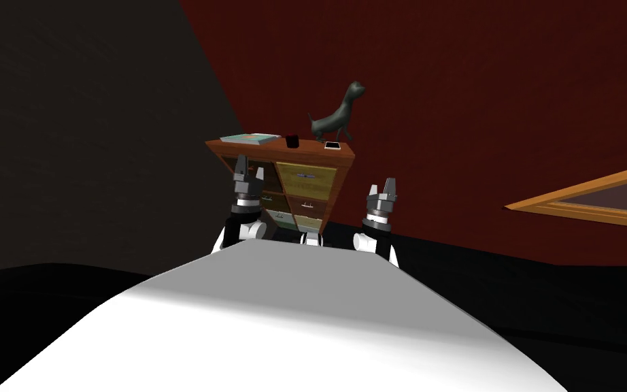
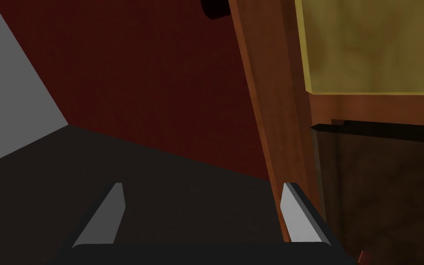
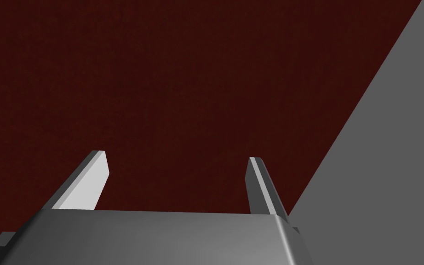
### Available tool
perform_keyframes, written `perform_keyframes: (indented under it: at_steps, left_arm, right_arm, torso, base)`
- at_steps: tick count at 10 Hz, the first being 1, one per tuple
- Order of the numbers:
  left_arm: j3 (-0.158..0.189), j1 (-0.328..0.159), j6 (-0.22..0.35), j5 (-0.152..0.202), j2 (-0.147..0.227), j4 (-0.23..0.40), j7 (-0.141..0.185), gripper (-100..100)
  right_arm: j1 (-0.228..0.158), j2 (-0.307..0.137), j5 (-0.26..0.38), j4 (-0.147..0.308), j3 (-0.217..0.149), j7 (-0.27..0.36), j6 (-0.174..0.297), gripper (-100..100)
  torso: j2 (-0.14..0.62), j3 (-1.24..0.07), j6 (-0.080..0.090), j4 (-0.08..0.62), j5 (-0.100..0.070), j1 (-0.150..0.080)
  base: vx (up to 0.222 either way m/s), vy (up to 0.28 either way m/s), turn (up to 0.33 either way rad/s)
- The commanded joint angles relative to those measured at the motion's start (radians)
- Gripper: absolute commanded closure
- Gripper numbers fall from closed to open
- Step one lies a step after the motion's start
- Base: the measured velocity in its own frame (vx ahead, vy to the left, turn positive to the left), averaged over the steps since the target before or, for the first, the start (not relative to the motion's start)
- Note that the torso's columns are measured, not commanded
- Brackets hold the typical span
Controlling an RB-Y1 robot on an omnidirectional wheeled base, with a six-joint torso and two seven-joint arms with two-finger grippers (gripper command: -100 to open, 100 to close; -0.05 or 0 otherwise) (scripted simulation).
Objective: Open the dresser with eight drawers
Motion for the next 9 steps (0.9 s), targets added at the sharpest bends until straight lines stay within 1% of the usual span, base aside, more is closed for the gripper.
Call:
perform_keyframes:
  at_steps: [1,5,9]
  left_arm:
    - [-0.014,-0.030,0.077,-0.014,0.009,0.010,0.009,-100]
    - [-0.033,-0.070,0.182,-0.032,0.019,0.022,0.020,-100]
    - [-0.049,-0.105,0.274,-0.048,0.027,0.030,0.030,-100]
  right_arm:
    - [0.000,0.000,0.000,0.000,0.000,0.000,0.000,0]
    - [0.000,0.000,0.000,0.000,0.000,0.000,0.000,0]
    - [0.000,0.000,0.000,0.000,0.000,0.000,0.000,0]
  torso:
    - [0.000,0.000,0.000,0.000,0.000,0.000]
    - [0.000,0.000,0.000,0.000,0.000,0.001]
    - [0.000,0.000,0.000,0.000,0.000,0.000]
  base:
    - [-0.030,-0.063,0.016]
    - [-0.032,-0.052,0.017]
    - [-0.028,-0.049,0.014]
